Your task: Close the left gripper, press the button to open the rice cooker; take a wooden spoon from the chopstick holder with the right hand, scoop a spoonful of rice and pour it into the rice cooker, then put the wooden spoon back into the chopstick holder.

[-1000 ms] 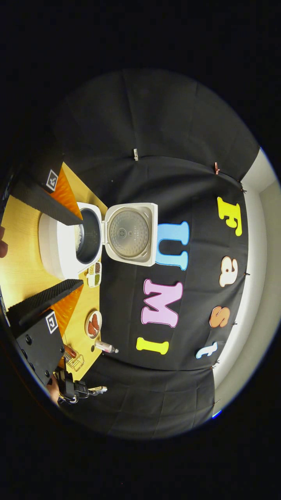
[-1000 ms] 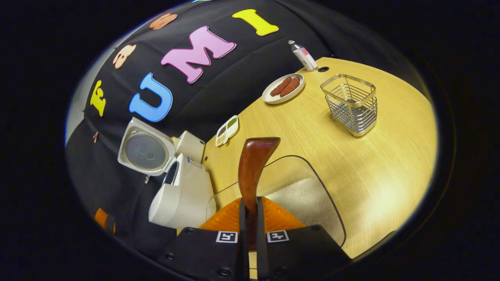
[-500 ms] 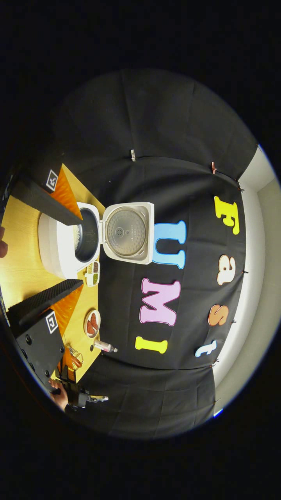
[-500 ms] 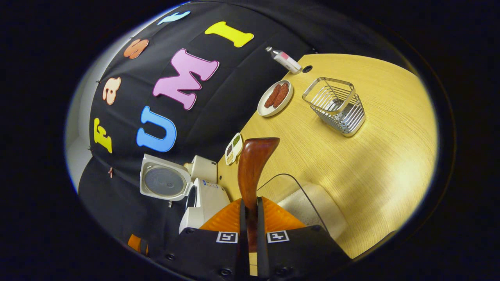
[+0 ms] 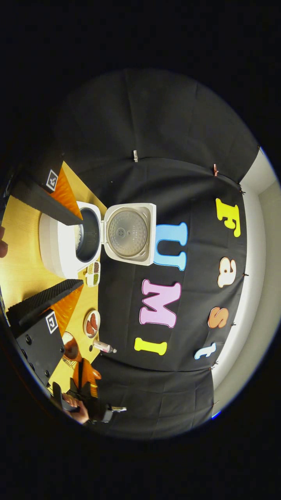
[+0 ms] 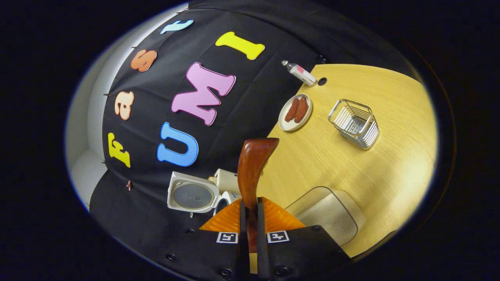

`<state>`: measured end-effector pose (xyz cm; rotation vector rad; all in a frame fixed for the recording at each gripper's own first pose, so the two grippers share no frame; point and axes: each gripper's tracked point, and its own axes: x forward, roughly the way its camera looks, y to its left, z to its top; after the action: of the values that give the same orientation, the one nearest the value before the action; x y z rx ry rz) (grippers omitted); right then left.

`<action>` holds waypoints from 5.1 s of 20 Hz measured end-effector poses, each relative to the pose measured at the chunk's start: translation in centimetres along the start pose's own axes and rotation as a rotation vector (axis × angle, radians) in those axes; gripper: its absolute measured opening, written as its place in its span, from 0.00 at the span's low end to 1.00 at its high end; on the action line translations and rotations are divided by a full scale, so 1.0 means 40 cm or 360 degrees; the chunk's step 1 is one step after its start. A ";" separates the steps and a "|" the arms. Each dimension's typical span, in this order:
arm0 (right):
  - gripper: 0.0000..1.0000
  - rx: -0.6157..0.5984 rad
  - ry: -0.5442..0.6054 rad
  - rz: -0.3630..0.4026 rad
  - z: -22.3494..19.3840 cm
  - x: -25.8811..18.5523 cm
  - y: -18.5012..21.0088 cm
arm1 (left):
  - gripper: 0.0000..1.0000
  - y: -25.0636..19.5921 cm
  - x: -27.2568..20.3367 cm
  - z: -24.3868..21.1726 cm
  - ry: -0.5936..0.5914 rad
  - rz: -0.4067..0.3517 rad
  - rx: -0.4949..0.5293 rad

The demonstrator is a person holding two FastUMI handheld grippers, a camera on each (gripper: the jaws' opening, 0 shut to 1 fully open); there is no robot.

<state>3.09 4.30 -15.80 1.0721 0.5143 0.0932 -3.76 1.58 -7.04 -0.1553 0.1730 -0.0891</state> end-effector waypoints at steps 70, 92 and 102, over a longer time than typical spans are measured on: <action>0.12 -0.2955 -0.0069 0.0691 -0.714 0.539 0.656 | 0.95 0.211 -0.034 -0.115 0.0082 0.0264 -0.0173; 0.12 -0.1012 0.0120 0.0361 -0.447 0.495 0.684 | 0.95 0.177 -0.077 -0.082 0.0063 0.0266 -0.0116; 0.12 -0.0789 -0.0096 0.0461 -0.149 0.294 0.627 | 0.95 0.085 -0.027 -0.041 0.0039 0.0142 -0.0029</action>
<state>15.09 25.06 -0.74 0.6533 0.2567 0.4206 -4.85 4.78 -9.01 -0.1646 0.2052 -0.0008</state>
